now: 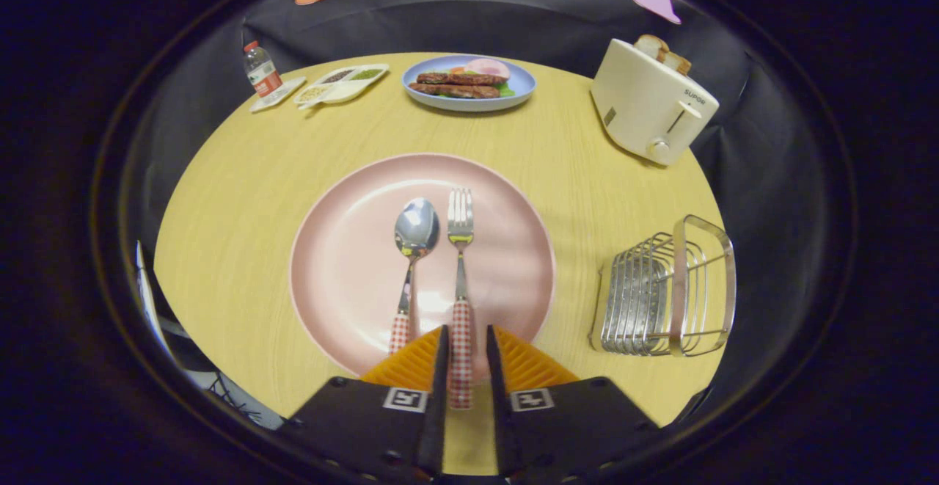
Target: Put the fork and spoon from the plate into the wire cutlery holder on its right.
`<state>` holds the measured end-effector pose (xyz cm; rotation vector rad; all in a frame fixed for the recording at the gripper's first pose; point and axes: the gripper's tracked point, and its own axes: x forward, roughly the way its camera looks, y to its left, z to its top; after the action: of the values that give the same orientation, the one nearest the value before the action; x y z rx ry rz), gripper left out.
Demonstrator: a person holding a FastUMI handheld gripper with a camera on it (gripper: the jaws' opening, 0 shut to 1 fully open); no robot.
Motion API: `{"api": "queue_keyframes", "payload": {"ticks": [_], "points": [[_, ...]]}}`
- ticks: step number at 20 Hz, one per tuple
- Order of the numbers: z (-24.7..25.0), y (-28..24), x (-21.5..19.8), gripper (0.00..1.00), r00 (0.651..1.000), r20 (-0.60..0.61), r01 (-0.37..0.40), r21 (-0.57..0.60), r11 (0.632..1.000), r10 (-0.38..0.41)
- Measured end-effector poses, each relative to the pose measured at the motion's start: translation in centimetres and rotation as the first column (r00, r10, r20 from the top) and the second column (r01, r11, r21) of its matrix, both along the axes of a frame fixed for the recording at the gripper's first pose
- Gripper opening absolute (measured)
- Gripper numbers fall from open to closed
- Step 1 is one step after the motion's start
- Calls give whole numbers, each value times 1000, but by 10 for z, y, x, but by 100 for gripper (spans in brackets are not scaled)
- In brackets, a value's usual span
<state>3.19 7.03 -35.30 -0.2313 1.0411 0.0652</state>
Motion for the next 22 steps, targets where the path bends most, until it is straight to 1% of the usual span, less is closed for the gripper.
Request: {"api": "queue_keyframes", "payload": {"ticks": [1, 2, 3, 5, 9, 13, 16, 17, 19, 22], "points": [[-3, 0, 2, 13, 1000, -17, -2, 6, 1000, 2], [-4, -1, 1, 15, 1000, -25, -6, 10, 1000, 7], [-2, 0, 0, 6, 999, -31, -7, 16, 1000, 8], [3, 1, 0, 6, 999, -32, -13, 34, 999, 14], [28, 3, -4, 6, 999, -41, 6, 88, 996, -3], [91, -3, -14, 6, 998, -64, 0, 163, 987, 10], [142, -40, -19, 6, 998, -60, 3, 140, 990, 6], [155, -55, -22, 5, 998, -64, 10, 126, 992, -2], [172, -83, -39, 6, 992, -122, 47, 129, 991, -31], [177, -105, -61, 6, 959, -268, 150, 185, 971, -97]]}}
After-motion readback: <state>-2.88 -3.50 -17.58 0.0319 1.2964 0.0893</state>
